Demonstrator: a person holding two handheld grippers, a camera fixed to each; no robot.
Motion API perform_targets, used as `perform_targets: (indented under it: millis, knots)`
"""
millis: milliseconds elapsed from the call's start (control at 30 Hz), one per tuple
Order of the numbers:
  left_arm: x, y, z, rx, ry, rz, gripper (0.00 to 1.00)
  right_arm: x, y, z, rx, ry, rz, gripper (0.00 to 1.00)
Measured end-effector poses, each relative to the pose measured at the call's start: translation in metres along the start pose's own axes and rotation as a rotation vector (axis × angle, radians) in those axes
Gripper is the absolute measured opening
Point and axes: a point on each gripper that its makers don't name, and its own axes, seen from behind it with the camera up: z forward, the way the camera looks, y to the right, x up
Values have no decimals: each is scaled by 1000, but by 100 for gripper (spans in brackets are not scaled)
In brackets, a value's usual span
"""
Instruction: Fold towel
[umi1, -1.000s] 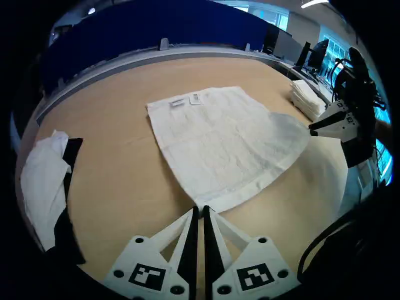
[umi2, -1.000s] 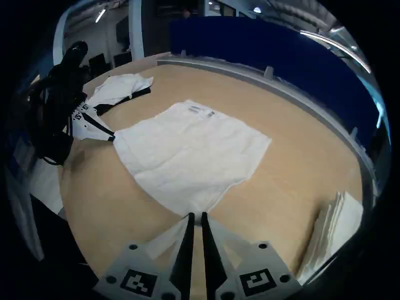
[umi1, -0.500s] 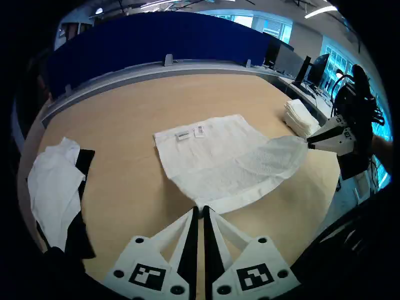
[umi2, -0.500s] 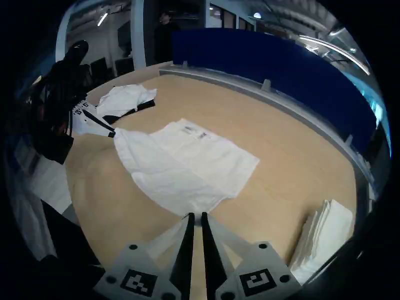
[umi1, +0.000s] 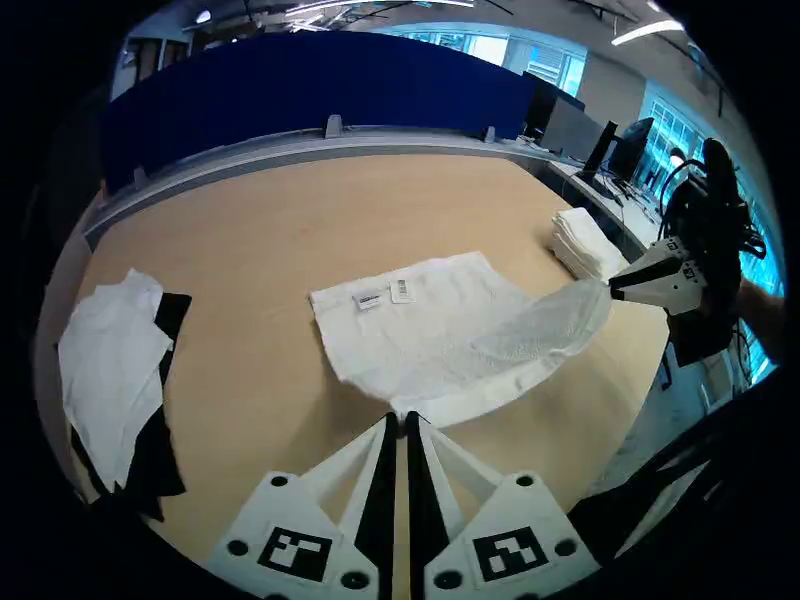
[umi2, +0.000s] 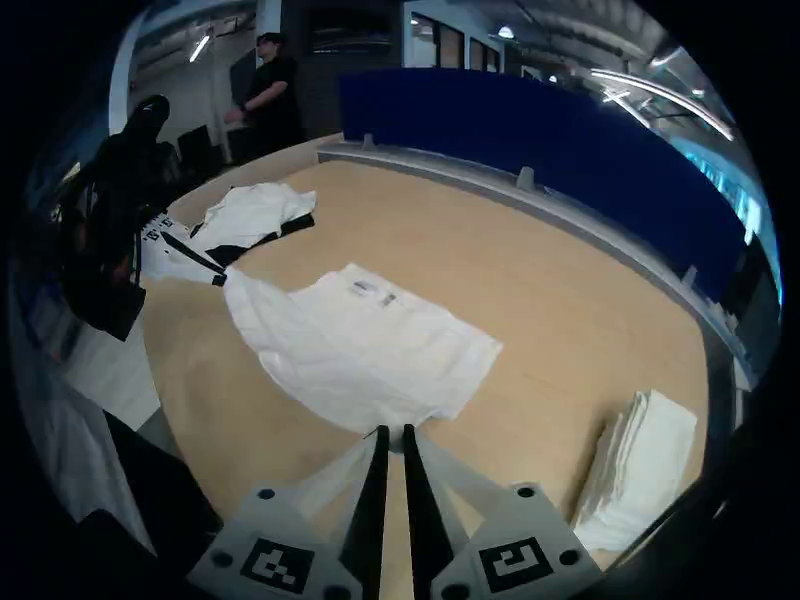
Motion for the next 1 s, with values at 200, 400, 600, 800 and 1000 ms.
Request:
perform_targets:
  millis: [200, 400, 600, 800, 1000]
  knots:
    - [7, -5, 3, 10, 12, -6, 7, 2, 3, 4, -5, 0, -7, 10]
    - [20, -15, 11, 29, 27, -14, 7, 12, 14, 14, -16, 7, -25, 10]
    - [40, -28, 27, 50, 44, -23, 7, 26, 33, 30, -40, 12, -46, 10]
    - [61, -43, 47, 74, 55, -20, 7, 40, 54, 53, -62, 17, -47, 10]
    - [74, -57, 70, 89, 48, -28, 7, 47, 72, 77, -76, 6, -41, 10]
